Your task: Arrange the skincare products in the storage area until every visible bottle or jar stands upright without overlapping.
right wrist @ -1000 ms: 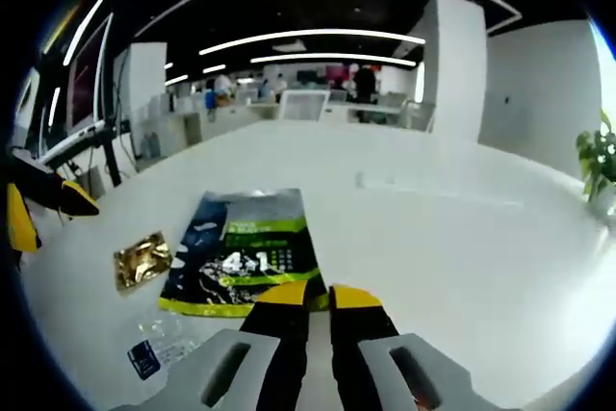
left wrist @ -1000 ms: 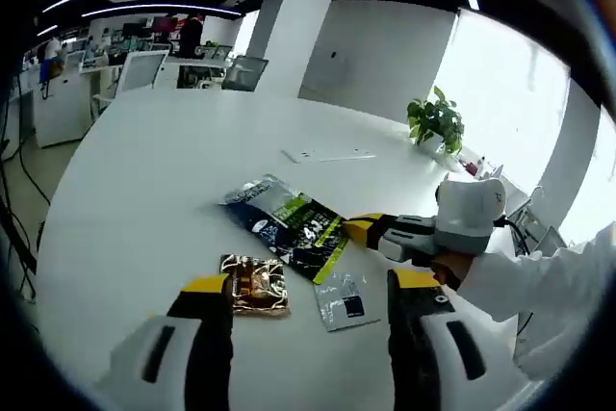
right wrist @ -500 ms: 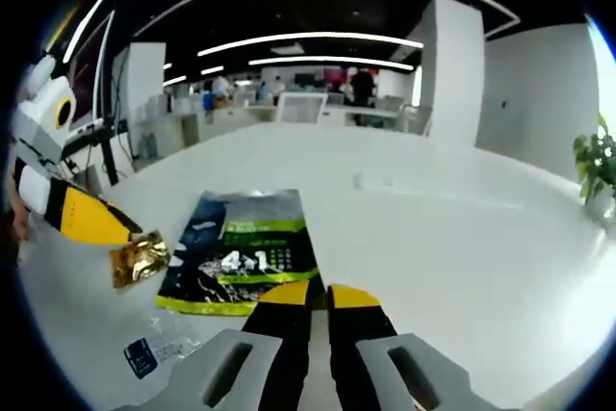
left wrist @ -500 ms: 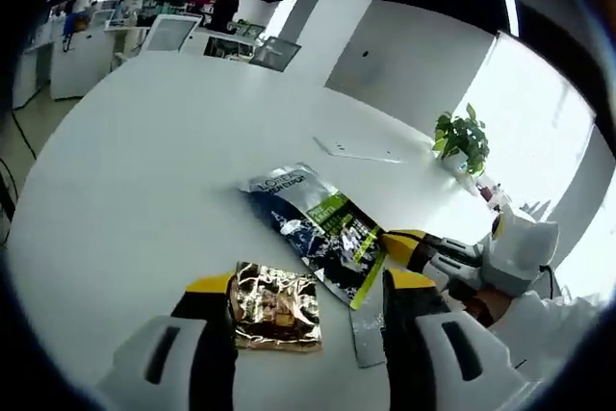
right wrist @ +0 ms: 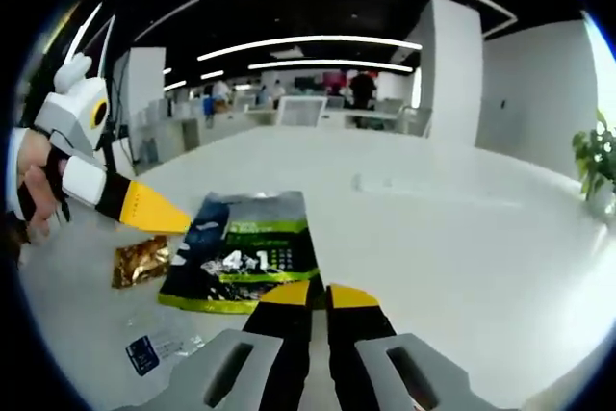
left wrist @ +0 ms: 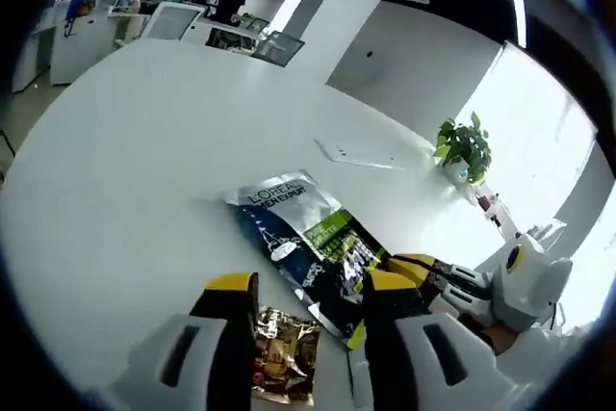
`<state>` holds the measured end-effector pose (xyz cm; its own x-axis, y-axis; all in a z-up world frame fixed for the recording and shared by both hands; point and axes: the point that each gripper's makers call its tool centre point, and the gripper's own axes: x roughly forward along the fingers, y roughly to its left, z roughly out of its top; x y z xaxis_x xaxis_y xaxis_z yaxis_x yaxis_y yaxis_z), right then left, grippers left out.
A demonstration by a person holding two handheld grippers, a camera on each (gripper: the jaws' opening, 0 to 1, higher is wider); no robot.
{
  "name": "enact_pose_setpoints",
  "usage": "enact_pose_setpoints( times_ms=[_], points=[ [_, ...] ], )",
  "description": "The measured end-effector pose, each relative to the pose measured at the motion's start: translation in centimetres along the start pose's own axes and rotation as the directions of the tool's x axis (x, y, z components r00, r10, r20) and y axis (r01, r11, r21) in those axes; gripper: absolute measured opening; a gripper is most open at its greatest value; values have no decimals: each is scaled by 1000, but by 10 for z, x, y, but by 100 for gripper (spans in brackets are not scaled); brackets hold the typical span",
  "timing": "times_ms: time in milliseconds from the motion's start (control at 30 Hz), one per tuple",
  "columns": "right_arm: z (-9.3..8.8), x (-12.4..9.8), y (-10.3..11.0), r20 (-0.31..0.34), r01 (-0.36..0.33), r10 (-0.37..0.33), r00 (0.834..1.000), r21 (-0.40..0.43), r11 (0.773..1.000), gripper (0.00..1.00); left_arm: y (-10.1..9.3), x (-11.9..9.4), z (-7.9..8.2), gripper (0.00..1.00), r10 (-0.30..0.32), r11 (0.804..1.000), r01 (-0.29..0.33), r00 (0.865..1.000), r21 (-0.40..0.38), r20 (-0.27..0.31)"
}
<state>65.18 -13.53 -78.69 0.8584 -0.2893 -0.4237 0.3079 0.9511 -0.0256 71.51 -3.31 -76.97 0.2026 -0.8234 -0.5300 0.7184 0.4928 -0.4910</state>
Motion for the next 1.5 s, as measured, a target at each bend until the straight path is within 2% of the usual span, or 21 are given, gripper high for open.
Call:
enact_pose_setpoints(
  times_ms=[200,367,433,467,500,600,667,833,867,1067,1267,1367,1500],
  points=[
    [0,2,-1,0,-1,1,1000,8,1000,0,-2,8,-4,27,-10,995,10,1000,-96,-9],
    [0,2,-2,5,0,0,1000,18,1000,0,2,10,-10,11,-4,989,1,1000,-148,-21],
    [0,2,-2,6,0,-1,1000,23,1000,0,10,13,-9,4,19,984,-21,1000,-174,-14],
    [0,2,-3,5,0,0,1000,26,1000,0,10,14,-7,4,12,976,-9,1000,-218,12],
    [0,2,-3,4,0,0,1000,27,1000,0,10,14,-8,4,11,972,-7,1000,-235,13],
    [-1,1,-2,-2,2,-2,1000,16,1000,0,11,12,-9,2,5,968,-1,1000,-252,16],
    [-1,-1,-2,-13,11,-12,1000,-83,996,0,9,13,-9,1,-1,967,5,1000,-256,16],
    [-3,-8,-2,-21,9,-10,1000,-12,1000,0,9,9,-8,0,2,960,11,999,-279,47],
    [-3,-9,-2,-23,12,-12,1000,-4,1000,0,3,6,-10,0,-2,959,16,999,-282,51],
    [-1,-18,-2,-23,3,-2,1000,48,999,0,-6,-3,-16,0,-7,963,20,999,-268,49],
    [9,-32,0,-2,-18,18,1000,39,999,0,-6,-12,-17,0,-5,951,26,998,-309,68],
    [5,-41,4,-21,-35,35,999,-23,999,0,-9,-16,-14,0,-6,949,31,997,-314,79],
    [-4,-51,8,-35,-46,45,998,-23,999,0,-12,-19,-9,0,-5,947,34,996,-319,92]
  ],
)
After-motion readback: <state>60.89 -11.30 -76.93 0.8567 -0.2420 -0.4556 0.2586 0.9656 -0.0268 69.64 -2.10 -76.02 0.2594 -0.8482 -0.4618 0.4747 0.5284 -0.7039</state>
